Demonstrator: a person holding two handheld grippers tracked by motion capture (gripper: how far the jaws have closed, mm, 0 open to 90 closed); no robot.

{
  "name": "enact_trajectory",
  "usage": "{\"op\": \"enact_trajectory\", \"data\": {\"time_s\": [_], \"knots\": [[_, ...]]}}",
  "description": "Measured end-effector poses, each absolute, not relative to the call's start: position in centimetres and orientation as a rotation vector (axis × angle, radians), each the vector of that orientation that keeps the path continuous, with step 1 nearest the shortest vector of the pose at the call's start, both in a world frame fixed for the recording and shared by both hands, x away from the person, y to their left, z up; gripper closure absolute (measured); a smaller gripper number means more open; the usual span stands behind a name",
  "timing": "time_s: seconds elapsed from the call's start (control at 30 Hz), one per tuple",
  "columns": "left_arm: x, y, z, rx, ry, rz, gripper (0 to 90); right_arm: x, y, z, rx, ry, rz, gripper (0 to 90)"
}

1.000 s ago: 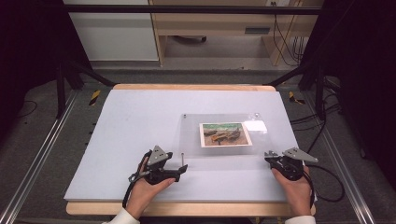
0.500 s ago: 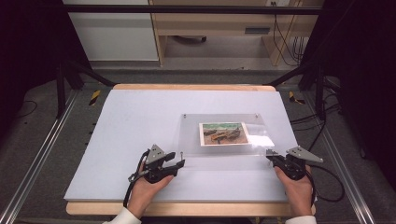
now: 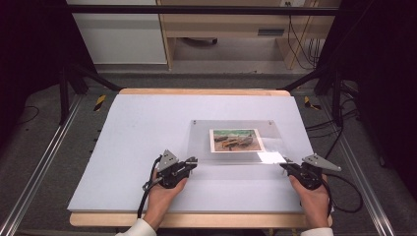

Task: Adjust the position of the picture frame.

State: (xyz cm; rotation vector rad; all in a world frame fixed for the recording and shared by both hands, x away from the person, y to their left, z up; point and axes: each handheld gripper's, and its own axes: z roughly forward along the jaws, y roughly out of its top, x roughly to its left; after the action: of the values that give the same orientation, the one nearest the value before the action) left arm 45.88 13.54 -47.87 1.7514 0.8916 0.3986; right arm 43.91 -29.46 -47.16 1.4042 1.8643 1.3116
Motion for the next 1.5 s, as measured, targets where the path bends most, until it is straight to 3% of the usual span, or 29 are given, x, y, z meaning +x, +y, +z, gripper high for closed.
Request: {"op": "enact_trajectory", "data": {"time_s": [0.3, 0.5, 0.8, 1.5], "knots": [[45.9, 13.6, -47.6, 1.737, 0.912, 0.386, 83.8, 43.9, -29.4, -47.2, 1.401, 1.857, 1.308, 84.2], [46.0, 13.6, -47.4, 1.727, 0.922, 0.377, 83.9, 44.2, -29.3, -47.0, 1.374, 1.835, 1.303, 77.9], [46.2, 13.7, -47.1, 1.74, 0.908, 0.379, 84.0, 44.2, -29.2, -46.7, 1.353, 1.804, 1.299, 84.5], [45.4, 15.6, -44.7, 1.738, 0.84, 0.393, 83.6, 42.9, -27.7, -45.2, 1.333, 1.754, 1.348, 85.1]]}}
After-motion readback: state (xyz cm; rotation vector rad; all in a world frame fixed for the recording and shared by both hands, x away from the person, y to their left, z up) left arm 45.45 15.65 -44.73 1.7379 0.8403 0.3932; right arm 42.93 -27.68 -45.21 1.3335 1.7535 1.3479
